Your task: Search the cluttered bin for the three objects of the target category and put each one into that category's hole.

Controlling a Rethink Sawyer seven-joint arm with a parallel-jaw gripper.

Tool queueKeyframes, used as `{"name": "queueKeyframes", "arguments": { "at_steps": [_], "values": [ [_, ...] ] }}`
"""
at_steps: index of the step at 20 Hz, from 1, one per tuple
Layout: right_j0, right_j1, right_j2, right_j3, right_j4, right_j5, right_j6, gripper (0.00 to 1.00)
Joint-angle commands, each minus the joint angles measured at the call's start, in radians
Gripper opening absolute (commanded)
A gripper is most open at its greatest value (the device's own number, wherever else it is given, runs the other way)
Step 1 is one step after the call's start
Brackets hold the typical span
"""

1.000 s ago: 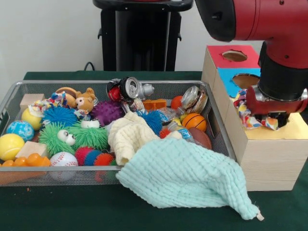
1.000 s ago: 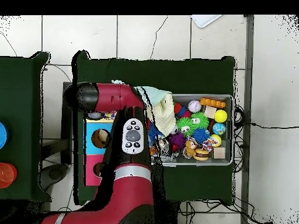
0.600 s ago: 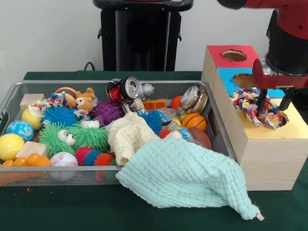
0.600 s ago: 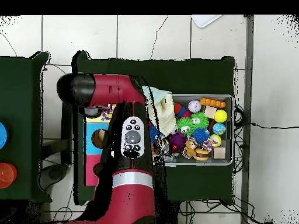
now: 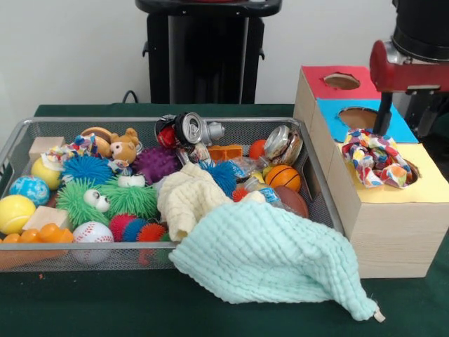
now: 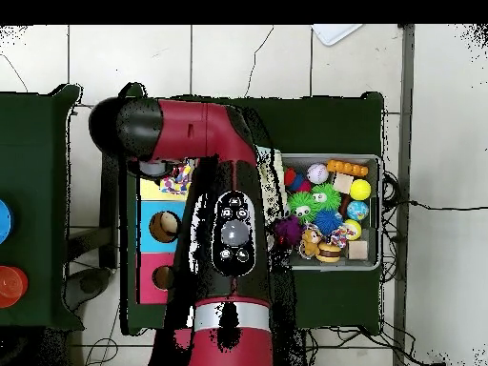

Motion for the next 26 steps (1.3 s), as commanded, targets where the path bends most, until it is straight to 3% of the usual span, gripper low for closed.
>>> {"name": "queueKeyframes", "arguments": {
  "at_steps": [1, 5, 11, 12, 19, 26],
  "values": [
    [-0.093, -0.044, 0.031, 0.149, -0.078, -0.006, -0.084, 1.0],
    [-0.123, -0.08, 0.032, 0.264, -0.107, -0.042, -0.114, 1.0],
    [-0.146, -0.086, 0.077, 0.362, -0.072, -0.024, -0.048, 1.0],
    [-0.155, -0.085, 0.096, 0.371, -0.071, -0.007, -0.056, 0.0],
    [-0.171, -0.105, 0.128, 0.46, -0.03, -0.082, -0.029, 0.0],
    [-0.173, -0.092, 0.143, 0.516, -0.054, -0.194, -0.005, 0.0]
  ]
}}
